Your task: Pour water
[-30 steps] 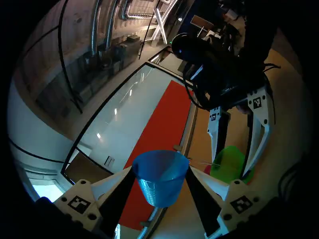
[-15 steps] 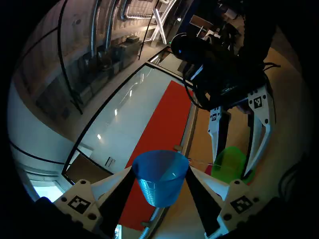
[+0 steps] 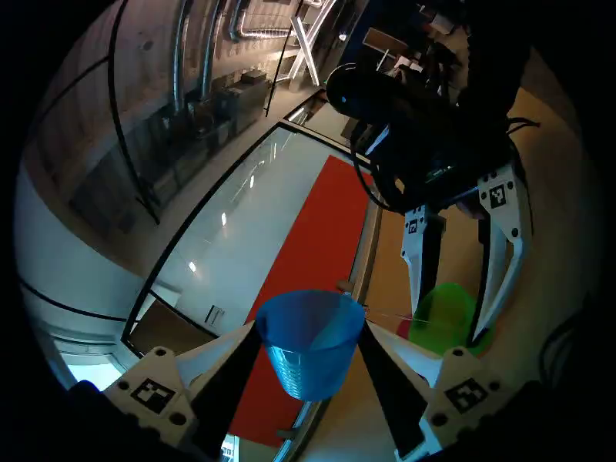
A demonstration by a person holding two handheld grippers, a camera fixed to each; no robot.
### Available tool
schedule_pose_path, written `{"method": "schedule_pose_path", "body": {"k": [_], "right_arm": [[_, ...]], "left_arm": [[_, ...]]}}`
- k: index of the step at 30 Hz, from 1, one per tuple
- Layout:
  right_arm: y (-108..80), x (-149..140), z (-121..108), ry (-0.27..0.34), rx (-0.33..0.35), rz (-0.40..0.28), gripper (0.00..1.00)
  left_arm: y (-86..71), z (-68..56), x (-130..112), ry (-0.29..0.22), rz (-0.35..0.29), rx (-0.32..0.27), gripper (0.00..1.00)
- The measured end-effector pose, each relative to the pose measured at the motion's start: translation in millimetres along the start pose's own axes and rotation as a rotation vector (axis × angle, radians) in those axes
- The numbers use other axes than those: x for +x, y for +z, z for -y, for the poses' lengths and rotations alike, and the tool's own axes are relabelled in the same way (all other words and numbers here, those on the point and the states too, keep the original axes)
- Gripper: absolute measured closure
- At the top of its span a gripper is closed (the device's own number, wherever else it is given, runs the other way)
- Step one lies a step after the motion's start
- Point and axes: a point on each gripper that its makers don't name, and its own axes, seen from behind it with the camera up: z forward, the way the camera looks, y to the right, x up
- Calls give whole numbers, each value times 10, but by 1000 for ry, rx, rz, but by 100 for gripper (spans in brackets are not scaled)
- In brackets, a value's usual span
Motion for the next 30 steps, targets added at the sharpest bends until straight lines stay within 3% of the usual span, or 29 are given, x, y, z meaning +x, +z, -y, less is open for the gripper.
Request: {"method": "schedule_pose_path", "body": {"k": [30], "right_arm": [[3,6,-10,1,1,-8,7]], "left_arm": [[7,20,15,48,8,-1,15]]}}
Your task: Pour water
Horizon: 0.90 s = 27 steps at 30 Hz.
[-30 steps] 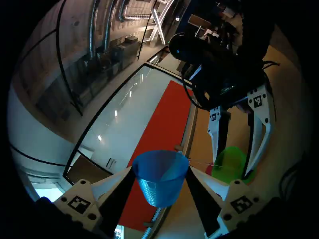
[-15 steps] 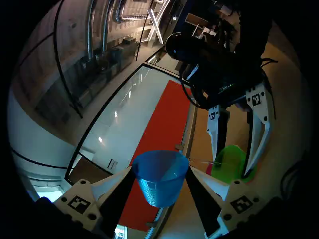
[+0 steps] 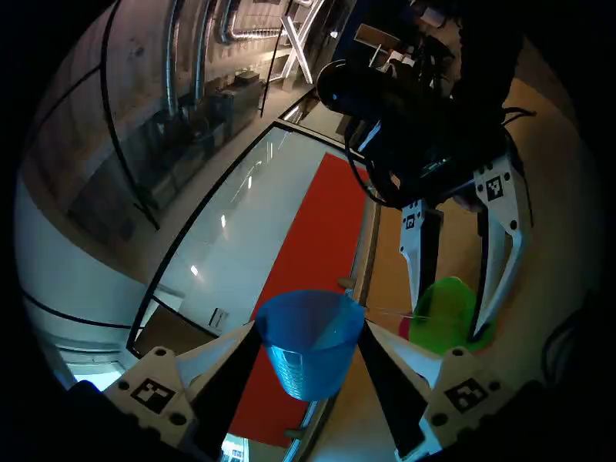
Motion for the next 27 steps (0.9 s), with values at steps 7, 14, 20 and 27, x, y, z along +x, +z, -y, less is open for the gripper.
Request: {"method": "schedule_pose_path", "body": {"k": [7,14,20,27], "right_arm": [[9,-5,7,-1,1,-1,7],[7,-1,4,-2,-2,-2,7],[1,2,1,-4,-2,-2,7],[-5,8,8,-7,-1,-3,7]], "left_arm": [[-13,-19,10,23,3,-1,15],[-3,-28,11,25,2,-3,15],[-11,-50,26,29,0,-2,15],[-25,-44,34,43,0,1,15]]}}
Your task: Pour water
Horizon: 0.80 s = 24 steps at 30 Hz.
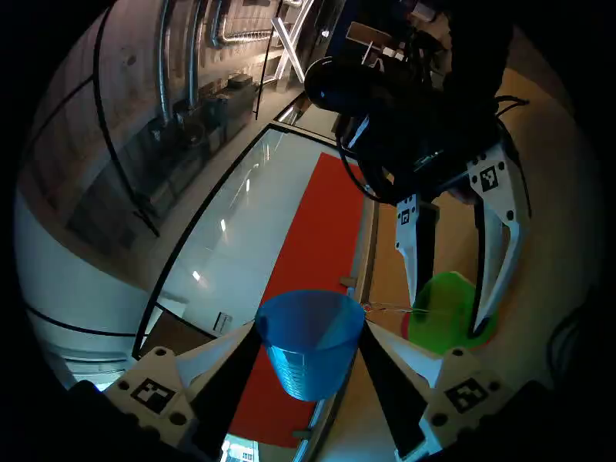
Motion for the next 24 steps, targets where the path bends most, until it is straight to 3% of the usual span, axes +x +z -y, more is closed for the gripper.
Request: {"method": "schedule_pose_path", "body": {"k": [24], "right_arm": [[-21,37,6,-7,4,-3,7]], "left_arm": [[-16,44,-12,30,2,10,15]]}}
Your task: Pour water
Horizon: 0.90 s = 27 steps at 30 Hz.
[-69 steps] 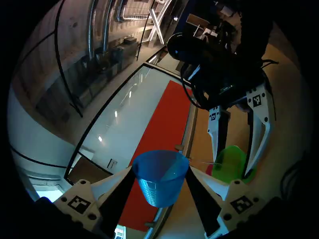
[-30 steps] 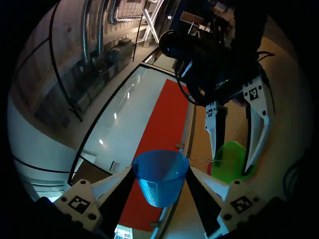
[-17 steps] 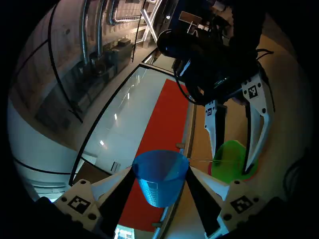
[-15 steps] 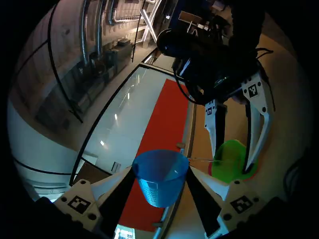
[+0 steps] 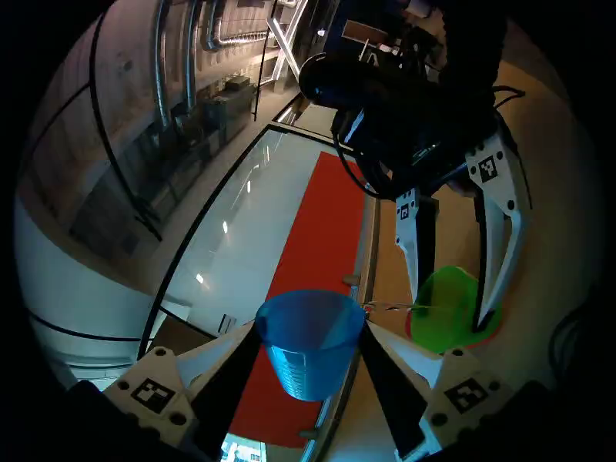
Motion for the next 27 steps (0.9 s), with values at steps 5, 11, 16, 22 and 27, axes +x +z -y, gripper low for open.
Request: {"method": "schedule_pose_path", "body": {"k": [5,11,16,22,27], "right_arm": [[-4,4,-3,-1,0,-1,7],[-6,18,-2,-4,0,-4,7],[-4,23,4,-6,1,-5,7],[2,28,6,-10,1,-6,7],[0,32,5,-11,2,-7,7]], "left_arm": [[-2,0,-8,6,2,0,15],[6,3,-21,17,4,3,15],[17,7,-19,19,3,5,15],[24,19,-20,32,3,9,15],[22,7,-14,38,2,8,15]]}}
